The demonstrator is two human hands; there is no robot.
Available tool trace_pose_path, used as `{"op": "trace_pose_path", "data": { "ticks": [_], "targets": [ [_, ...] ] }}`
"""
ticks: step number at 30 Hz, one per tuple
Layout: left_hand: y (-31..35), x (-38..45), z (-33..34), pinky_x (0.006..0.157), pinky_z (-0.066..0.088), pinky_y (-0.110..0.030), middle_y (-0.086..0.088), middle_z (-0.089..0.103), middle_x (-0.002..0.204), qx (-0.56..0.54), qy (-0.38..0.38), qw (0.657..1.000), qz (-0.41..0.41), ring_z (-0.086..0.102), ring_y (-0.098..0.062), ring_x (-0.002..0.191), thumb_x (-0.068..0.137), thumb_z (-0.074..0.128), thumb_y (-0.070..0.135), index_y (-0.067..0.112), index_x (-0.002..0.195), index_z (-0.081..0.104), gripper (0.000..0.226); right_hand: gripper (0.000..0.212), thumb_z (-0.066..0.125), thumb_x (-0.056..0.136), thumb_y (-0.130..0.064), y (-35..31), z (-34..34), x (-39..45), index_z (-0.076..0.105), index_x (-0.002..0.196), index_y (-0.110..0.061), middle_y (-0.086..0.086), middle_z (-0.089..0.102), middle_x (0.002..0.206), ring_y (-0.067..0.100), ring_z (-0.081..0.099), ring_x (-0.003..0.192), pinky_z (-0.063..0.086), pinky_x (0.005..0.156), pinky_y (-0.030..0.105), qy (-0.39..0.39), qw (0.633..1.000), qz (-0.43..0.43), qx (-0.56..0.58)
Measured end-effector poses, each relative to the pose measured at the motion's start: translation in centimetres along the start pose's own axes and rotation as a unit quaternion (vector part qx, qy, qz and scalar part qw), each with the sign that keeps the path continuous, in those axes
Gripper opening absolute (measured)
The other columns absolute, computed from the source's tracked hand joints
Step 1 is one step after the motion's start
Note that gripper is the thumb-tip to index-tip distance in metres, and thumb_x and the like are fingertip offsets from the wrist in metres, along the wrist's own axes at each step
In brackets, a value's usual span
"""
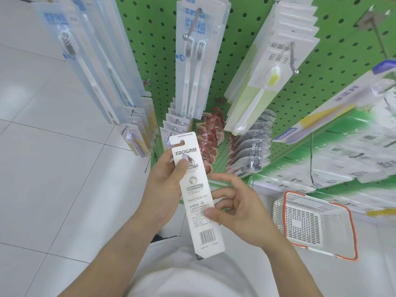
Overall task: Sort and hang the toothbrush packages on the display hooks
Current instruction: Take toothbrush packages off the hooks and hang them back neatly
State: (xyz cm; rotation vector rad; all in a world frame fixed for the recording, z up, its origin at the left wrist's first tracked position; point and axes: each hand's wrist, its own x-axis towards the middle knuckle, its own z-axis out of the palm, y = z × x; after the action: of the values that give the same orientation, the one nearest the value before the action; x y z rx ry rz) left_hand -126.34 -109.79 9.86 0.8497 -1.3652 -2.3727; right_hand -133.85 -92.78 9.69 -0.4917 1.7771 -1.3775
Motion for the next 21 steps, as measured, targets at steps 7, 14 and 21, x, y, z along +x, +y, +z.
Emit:
{"op": "trace_pose_path", "data": {
  "ticks": [7,14,21],
  "targets": [
    [-0.1,0.0,-0.2,0.064,0.061,-0.038,-0.016,0.077,0.099,-0.026,0.067,0.997,0.011,0.076,-0.032,0.085,0.095,0.061,0.015,0.005,0.121,0.059,0.027,0.041,0.082,0.083,-0.006,0.2,0.0,-0.7,0.071,0.106,-0.038,0.004,0.077,0.091,0.014,0.065,0.07,0.052,0.061,0.032,-0.063,0.997,0.022,-0.04],
    [-0.6,0.2,-0.9,0.067,0.057,-0.031,-0.005,0.077,0.105,0.001,0.068,0.998,0.006,0.073,-0.02,0.087,0.085,0.071,0.013,0.017,0.13,0.056,0.048,0.026,0.085,0.079,-0.011,0.9,0.0,-0.7,0.071,0.101,-0.018,0.011,0.073,0.087,0.027,0.067,0.069,0.056,0.067,0.053,-0.06,0.997,0.047,-0.018],
    [-1.1,-0.4,-0.8,0.065,0.056,-0.029,-0.006,0.079,0.097,0.045,0.064,0.997,-0.005,0.074,-0.019,0.085,0.089,0.069,0.0,0.018,0.131,0.058,0.047,0.03,0.087,0.077,-0.012,1.0,-0.4,-0.5,0.069,0.099,-0.022,0.002,0.073,0.089,0.017,0.065,0.072,0.054,0.064,0.032,-0.056,0.998,0.031,-0.019]
  ]
}}
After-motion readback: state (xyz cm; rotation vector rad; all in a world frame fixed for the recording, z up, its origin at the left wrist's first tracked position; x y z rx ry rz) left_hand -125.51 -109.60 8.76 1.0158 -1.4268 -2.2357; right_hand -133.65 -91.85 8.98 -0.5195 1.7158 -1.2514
